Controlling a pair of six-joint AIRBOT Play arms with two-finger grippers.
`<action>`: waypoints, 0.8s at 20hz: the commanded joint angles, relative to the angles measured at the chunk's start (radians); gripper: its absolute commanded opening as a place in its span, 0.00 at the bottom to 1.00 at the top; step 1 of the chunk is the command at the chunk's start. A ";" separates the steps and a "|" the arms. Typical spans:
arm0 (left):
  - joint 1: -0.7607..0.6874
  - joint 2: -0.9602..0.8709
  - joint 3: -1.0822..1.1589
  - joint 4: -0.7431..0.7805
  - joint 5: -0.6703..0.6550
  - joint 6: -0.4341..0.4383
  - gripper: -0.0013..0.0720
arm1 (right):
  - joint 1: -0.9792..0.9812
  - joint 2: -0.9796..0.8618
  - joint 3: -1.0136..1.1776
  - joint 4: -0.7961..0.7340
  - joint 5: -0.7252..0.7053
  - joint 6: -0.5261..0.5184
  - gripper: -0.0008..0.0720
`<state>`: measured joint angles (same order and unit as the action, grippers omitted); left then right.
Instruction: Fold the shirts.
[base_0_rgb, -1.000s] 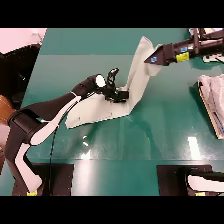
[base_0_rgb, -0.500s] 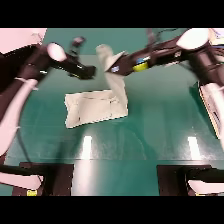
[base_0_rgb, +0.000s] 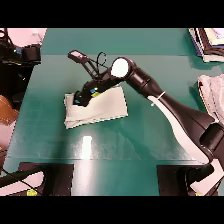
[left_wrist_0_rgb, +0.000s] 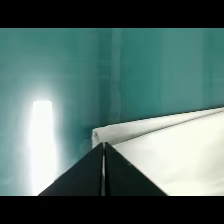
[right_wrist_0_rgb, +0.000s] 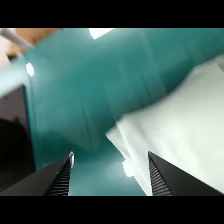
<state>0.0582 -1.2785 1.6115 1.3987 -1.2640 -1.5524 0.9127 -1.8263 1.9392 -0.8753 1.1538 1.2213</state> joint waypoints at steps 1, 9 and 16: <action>0.023 0.015 0.000 -0.010 -0.037 0.019 0.06 | -0.097 0.044 -0.096 -0.158 0.142 0.079 0.71; 0.023 0.010 -0.007 -0.098 -0.006 0.018 0.06 | -0.547 0.249 -0.692 -0.003 0.044 0.184 0.77; 0.023 0.009 -0.020 -0.180 0.060 0.016 0.06 | -0.549 0.075 -0.703 0.343 -0.037 0.035 0.80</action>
<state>0.0803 -1.2694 1.5936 1.2484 -1.2243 -1.5356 0.3489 -1.6867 1.2304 -0.6704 1.1522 1.3029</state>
